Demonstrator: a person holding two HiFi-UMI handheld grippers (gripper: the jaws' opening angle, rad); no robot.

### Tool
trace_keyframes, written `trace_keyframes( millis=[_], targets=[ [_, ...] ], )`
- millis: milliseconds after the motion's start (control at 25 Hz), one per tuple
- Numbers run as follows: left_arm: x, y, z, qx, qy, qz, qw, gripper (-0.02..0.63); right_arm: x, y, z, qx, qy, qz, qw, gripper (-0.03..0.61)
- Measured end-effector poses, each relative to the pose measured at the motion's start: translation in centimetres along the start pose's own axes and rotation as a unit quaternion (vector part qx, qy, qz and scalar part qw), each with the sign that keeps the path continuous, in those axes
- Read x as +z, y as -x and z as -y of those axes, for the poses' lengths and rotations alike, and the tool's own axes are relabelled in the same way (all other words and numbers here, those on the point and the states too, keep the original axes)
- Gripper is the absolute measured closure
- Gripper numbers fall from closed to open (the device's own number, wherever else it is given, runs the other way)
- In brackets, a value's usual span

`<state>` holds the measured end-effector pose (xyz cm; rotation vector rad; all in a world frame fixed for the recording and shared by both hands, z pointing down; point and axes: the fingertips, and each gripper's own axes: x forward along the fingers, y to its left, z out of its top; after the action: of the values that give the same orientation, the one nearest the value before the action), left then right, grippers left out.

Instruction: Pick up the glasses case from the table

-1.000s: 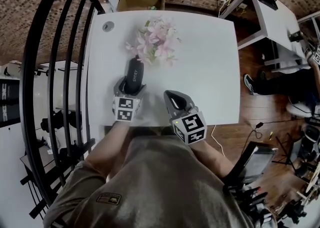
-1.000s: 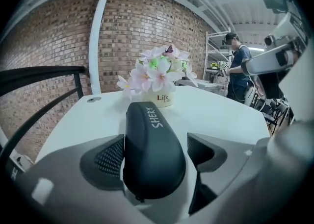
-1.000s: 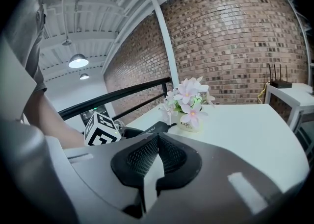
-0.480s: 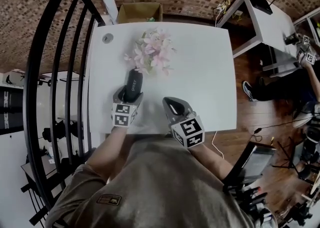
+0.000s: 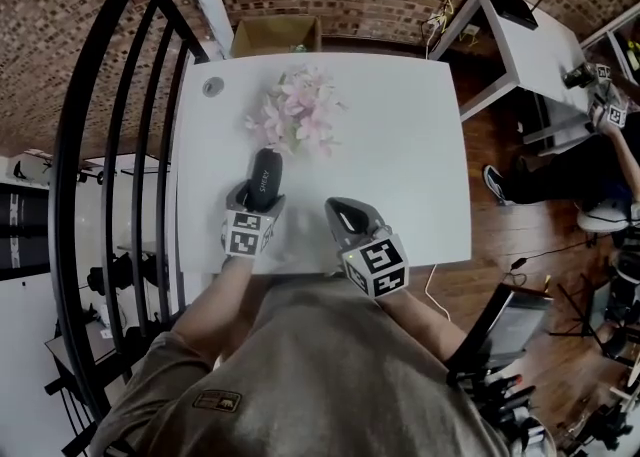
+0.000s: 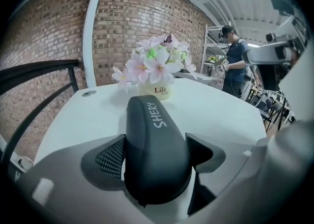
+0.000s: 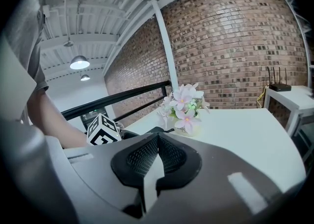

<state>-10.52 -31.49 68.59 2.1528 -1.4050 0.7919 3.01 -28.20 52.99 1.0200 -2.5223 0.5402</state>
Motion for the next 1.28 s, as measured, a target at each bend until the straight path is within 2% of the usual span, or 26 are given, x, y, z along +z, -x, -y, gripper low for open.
trace_keyframes(
  millis=[200,440,640,760,960,1120,1280],
  targets=[
    [-0.1,0.1,-0.2,0.003,0.012,-0.001,0.9999,0.253,0.0,0.1,0.2,0.003,-0.001,0.0,1.0,0.568],
    [0.3,2.1,0.1,0.013,0.048,0.018,0.9986,0.253,-0.1,0.4,0.1,0.018,-0.005,0.0,1.0,0.568],
    [0.1,5.2,0.4,0.034,0.091,0.043,0.9943,0.253,-0.8,0.2,-0.6,0.05,-0.013,-0.001,0.999,0.568],
    [-0.1,7.4,0.7,0.049,0.125,0.064,0.9888,0.253,-1.5,0.1,-1.0,0.073,-0.018,-0.004,0.997,0.568],
    [0.9,11.3,0.9,0.076,0.18,0.117,0.9738,0.253,-2.4,-0.3,-1.5,0.102,-0.017,-0.007,0.995,0.568],
    [2.3,14.1,0.9,0.08,0.196,0.164,0.9635,0.253,-2.3,-0.2,-2.6,0.11,-0.008,0.0,0.994,0.568],
    [3.4,17.4,1.0,0.067,0.194,0.204,0.9571,0.253,-2.1,1.2,-4.6,0.102,0.003,0.011,0.995,0.568]
  ],
)
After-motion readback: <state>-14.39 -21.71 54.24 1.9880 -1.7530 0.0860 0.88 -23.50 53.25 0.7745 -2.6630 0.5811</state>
